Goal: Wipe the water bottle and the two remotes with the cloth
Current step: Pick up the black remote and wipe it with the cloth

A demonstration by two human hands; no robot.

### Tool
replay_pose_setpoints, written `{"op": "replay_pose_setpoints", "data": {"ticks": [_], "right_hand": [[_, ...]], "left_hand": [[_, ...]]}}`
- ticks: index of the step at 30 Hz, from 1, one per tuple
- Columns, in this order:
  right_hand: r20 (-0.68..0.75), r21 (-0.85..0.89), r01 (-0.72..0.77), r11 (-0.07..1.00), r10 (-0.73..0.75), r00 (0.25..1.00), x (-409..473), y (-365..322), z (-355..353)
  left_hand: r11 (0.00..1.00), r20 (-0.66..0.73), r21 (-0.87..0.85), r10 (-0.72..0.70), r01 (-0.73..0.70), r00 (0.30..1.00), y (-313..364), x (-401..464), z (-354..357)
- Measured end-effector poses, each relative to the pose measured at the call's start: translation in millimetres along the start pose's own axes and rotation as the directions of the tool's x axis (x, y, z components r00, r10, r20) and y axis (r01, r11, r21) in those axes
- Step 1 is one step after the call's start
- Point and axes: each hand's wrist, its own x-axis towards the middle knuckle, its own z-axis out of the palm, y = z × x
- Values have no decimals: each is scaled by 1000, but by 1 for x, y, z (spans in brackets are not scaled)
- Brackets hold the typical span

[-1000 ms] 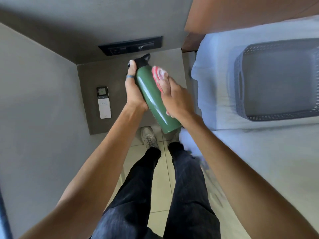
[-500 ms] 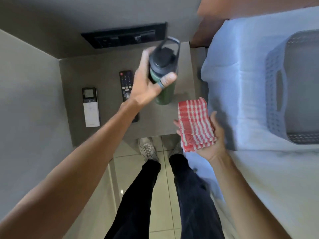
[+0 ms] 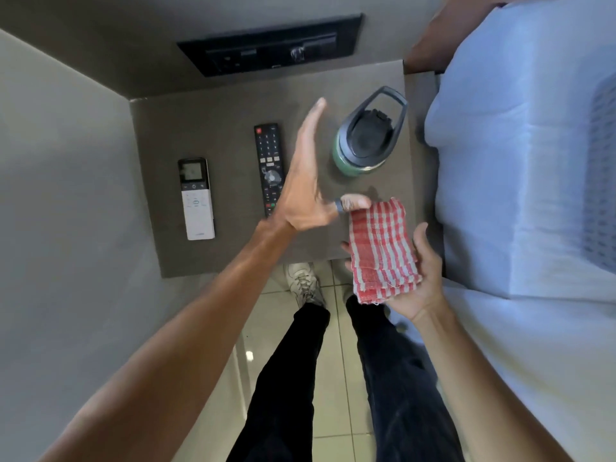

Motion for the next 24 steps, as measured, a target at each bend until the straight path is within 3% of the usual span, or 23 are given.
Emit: {"op": "replay_pose_setpoints", "data": {"ticks": [2, 3, 5, 6, 8, 13, 19, 22, 24], "right_hand": [[8, -12, -2, 1000, 2, 1000, 0, 1, 1], [6, -17, -3, 1000, 3, 1000, 0, 1, 2], [-8, -6, -8, 1000, 8, 1000, 0, 3, 4], [-20, -4, -13, 1000, 13, 1000, 1, 4, 5], [-67, -23, -10, 1000, 9, 998, 3, 6, 8], [-125, -100, -16, 995, 3, 992, 4, 15, 26], [-59, -232, -79, 969, 67, 996, -15, 21, 83], [-41, -368, -55, 928, 43, 998, -25, 28, 130], [-32, -495, 55, 867, -81, 996, -26, 36, 161]], "left_hand": [[970, -133, 28, -235, 240, 963, -8, -28, 1], [913, -228, 43, -386, 405, 894, -12, -41, 2], [707, -409, 148, -593, 692, 694, -26, -61, 6], [604, -454, 185, -647, 775, 613, -34, -66, 6], [528, -439, 192, -708, 827, 554, -48, -67, 5], [600, -337, 165, -712, 783, 616, -65, -57, 1], [691, -260, -136, -716, 710, 647, -13, -79, -36], [739, -263, -245, -674, 628, 690, 30, -104, -66], [767, -266, -297, -638, 569, 722, 53, -118, -81]]}}
